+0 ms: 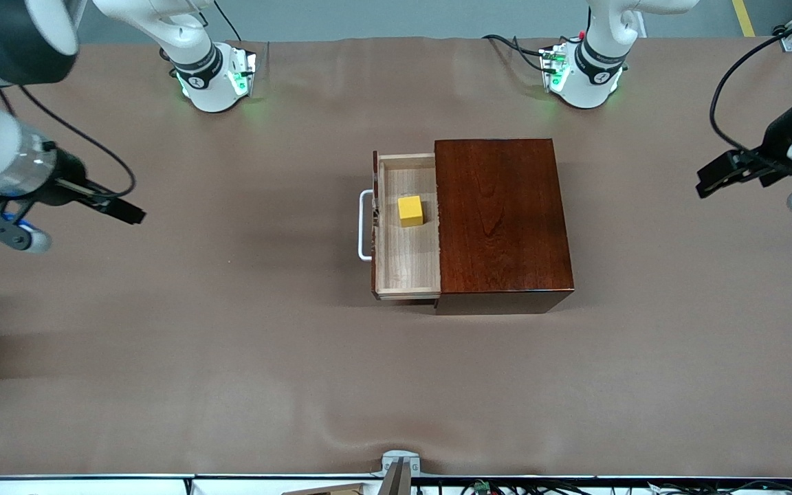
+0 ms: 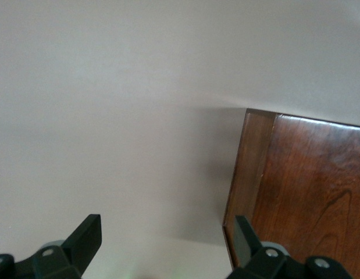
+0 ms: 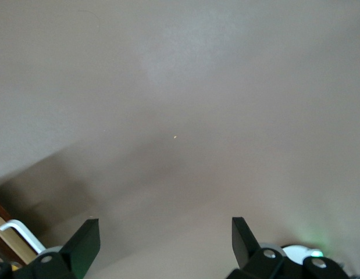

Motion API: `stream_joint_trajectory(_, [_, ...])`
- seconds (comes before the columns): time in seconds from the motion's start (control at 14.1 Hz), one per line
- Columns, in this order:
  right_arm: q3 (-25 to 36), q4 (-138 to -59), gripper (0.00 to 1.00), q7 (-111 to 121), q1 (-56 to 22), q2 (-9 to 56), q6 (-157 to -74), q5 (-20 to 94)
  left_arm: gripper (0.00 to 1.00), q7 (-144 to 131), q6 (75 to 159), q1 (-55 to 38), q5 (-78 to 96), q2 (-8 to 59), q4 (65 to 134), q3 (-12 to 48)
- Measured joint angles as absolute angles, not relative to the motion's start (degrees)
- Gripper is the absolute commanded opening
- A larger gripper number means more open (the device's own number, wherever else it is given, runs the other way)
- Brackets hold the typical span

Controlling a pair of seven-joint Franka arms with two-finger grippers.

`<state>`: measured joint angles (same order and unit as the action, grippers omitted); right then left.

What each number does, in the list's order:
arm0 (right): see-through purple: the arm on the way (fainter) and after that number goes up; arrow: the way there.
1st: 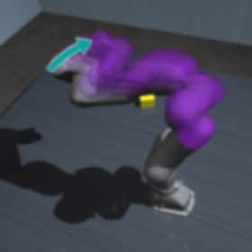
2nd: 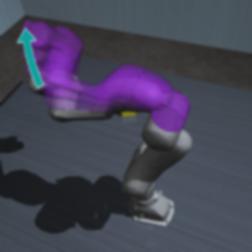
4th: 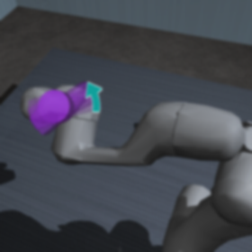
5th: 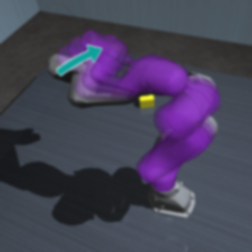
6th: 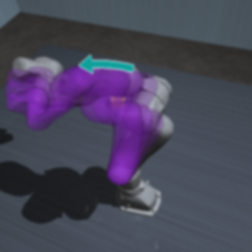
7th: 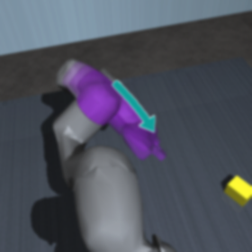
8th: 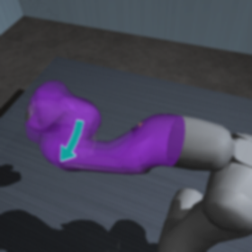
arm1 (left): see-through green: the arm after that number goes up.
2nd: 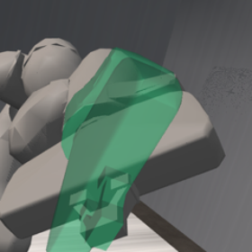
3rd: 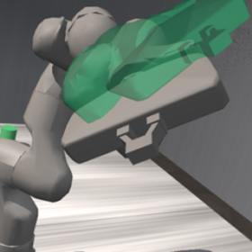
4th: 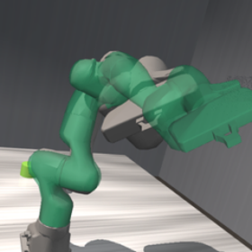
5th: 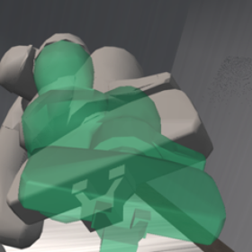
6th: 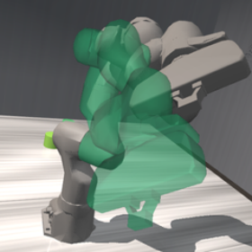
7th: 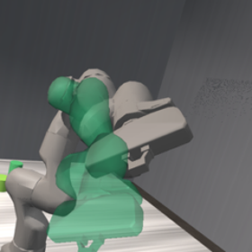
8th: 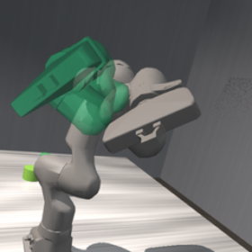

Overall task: Open drawer, take yellow block, close drawer
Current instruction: 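Lower the right gripper over the yellow cube inside the drawer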

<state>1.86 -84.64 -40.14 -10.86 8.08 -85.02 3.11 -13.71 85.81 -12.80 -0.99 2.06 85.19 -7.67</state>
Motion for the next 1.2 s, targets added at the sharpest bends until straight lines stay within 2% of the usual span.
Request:
stream_joint_trajectory(0.42, [1.68,-84.70,1.00,-62.15,-21.40,8.75,-83.73,3.38,1.00,-13.46,85.66,-11.98,-0.99,-0.81,86.24,-6.94])
stream_joint_trajectory(0.64, [1.63,-84.69,1.00,-73.40,-26.18,10.47,-85.87,5.81,1.00,-12.05,85.66,-3.04,-0.99,-0.96,86.26,1.63])
stream_joint_trajectory(0.78, [1.66,-84.68,1.00,-79.39,-27.25,11.56,-87.60,8.15,1.00,-11.48,85.56,-0.90,-0.99,-0.98,86.30,4.30])
stream_joint_trajectory(1.2, [1.65,-84.68,1.00,-96.65,-33.13,15.40,-95.37,11.37,1.00,-11.38,84.25,-2.23,-0.99,-1.42,86.35,3.18])
